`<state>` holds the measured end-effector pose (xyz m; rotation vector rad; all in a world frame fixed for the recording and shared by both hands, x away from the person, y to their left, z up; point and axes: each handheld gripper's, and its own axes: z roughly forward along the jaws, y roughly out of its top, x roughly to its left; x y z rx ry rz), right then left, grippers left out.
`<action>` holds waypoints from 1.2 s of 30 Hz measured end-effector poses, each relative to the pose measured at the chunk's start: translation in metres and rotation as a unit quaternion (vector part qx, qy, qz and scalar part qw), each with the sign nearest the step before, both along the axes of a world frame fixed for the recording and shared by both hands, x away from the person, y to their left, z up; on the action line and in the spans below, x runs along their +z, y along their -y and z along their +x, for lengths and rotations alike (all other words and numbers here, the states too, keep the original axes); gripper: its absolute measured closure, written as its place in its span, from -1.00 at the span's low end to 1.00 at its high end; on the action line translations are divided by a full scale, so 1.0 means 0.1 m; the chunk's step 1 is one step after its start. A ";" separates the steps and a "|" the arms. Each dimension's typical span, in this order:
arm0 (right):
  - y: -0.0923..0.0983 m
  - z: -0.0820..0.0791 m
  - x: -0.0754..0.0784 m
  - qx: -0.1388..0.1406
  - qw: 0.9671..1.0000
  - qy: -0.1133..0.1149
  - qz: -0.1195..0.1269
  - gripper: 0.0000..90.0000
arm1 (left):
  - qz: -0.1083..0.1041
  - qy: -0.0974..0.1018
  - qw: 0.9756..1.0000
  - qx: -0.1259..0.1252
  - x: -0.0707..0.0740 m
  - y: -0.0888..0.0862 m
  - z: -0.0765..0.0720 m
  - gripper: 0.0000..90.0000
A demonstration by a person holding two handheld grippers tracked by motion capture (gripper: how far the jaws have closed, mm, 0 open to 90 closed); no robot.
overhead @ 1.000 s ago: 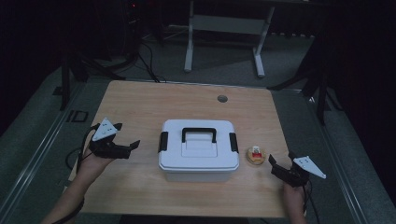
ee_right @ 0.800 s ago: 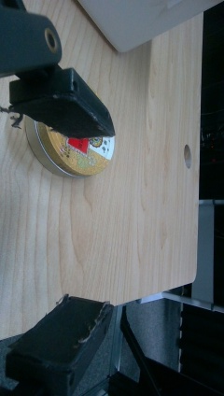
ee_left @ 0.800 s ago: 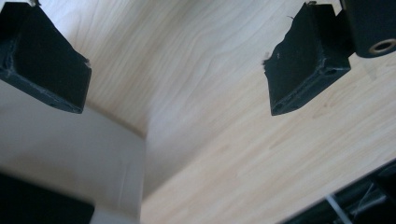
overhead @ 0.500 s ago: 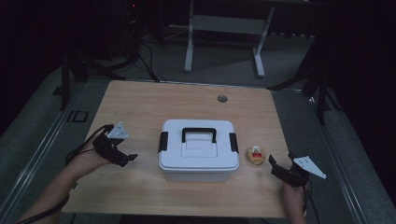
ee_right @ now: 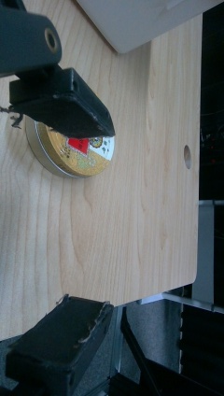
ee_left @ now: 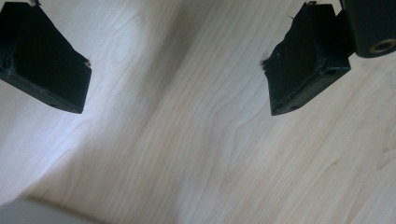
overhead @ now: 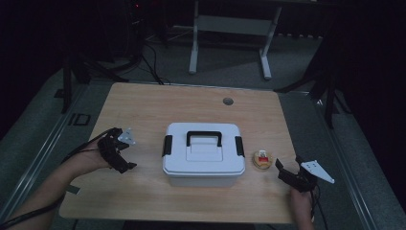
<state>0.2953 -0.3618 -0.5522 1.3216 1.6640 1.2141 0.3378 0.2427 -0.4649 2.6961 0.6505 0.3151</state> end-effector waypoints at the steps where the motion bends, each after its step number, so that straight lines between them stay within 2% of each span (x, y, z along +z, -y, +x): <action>1: 0.00 0.00 0.00 0.000 1.000 0.000 0.000 -0.72 | 0.010 0.004 1.000 -0.001 0.00 0.00 0.00 -0.87; 2: 0.00 0.00 0.00 0.000 1.000 -0.001 0.001 -0.72 | 0.012 -0.005 1.000 -0.007 0.01 0.00 0.01 -0.87; 4: 0.00 0.00 0.00 0.002 1.000 -0.001 0.000 -0.72 | 0.029 -0.006 1.000 -0.007 0.01 -0.01 0.02 -0.87; 5: 0.00 0.00 0.00 0.003 1.000 -0.002 0.000 -0.72 | 0.032 -0.015 0.999 -0.012 0.01 -0.01 0.02 -0.87; 7: 0.00 0.00 0.00 0.005 1.000 -0.002 -0.001 -0.72 | 0.048 -0.019 0.999 -0.012 0.00 -0.01 0.03 -0.87; 8: 0.00 0.00 0.00 0.005 1.000 -0.002 -0.001 -0.72 | 0.052 -0.029 0.998 -0.017 0.00 -0.01 0.03 -0.87; 9: 0.00 0.00 0.00 0.005 1.000 -0.002 -0.001 -0.72 | 0.061 -0.031 0.998 -0.015 -0.01 -0.01 0.03 -0.87; 11: 0.00 0.00 0.00 0.004 1.000 -0.002 0.000 -0.72 | 0.064 -0.054 0.996 -0.019 -0.03 -0.02 0.04 -0.87; 12: 0.00 0.00 0.00 0.004 1.000 -0.001 -0.001 -0.72 | 0.070 -0.054 0.996 -0.014 -0.04 -0.03 0.05 -0.87; 19: 0.00 0.00 0.00 0.004 1.000 -0.002 -0.001 -0.72 | 0.116 -0.096 0.988 -0.026 -0.08 -0.05 0.06 -0.87; 23: 0.00 0.00 0.00 0.004 1.000 -0.003 -0.001 -0.72 | 0.138 -0.105 0.984 -0.035 -0.04 -0.02 0.06 -0.87; 25: 0.00 0.00 0.00 0.004 1.000 -0.003 -0.001 -0.72 | 0.143 -0.126 0.981 -0.035 -0.01 -0.02 0.08 -0.86; 27: 0.00 0.00 0.00 0.004 1.000 -0.003 -0.002 -0.72 | 0.159 -0.126 0.979 -0.032 0.01 -0.02 0.10 -0.85; 31: 0.00 0.00 0.00 0.004 1.000 -0.003 -0.001 -0.72 | 0.185 -0.145 0.971 -0.035 0.07 0.00 0.11 -0.85; 33: 0.00 0.00 0.00 0.004 1.000 -0.003 -0.002 -0.72 | 0.201 -0.142 0.968 -0.038 0.10 0.02 0.11 -0.85; 34: 0.00 0.00 0.00 0.004 1.000 -0.003 -0.001 -0.72 | 0.203 -0.146 0.967 -0.041 0.11 0.03 0.11 -0.85; 35: 0.00 0.00 0.00 0.004 1.000 -0.003 -0.001 -0.72 | 0.207 -0.141 0.967 -0.045 0.14 0.04 0.11 -0.85; 36: 0.00 0.00 0.00 0.004 1.000 -0.003 -0.001 -0.72 | 0.203 -0.145 0.967 -0.046 0.16 0.05 0.11 -0.84</action>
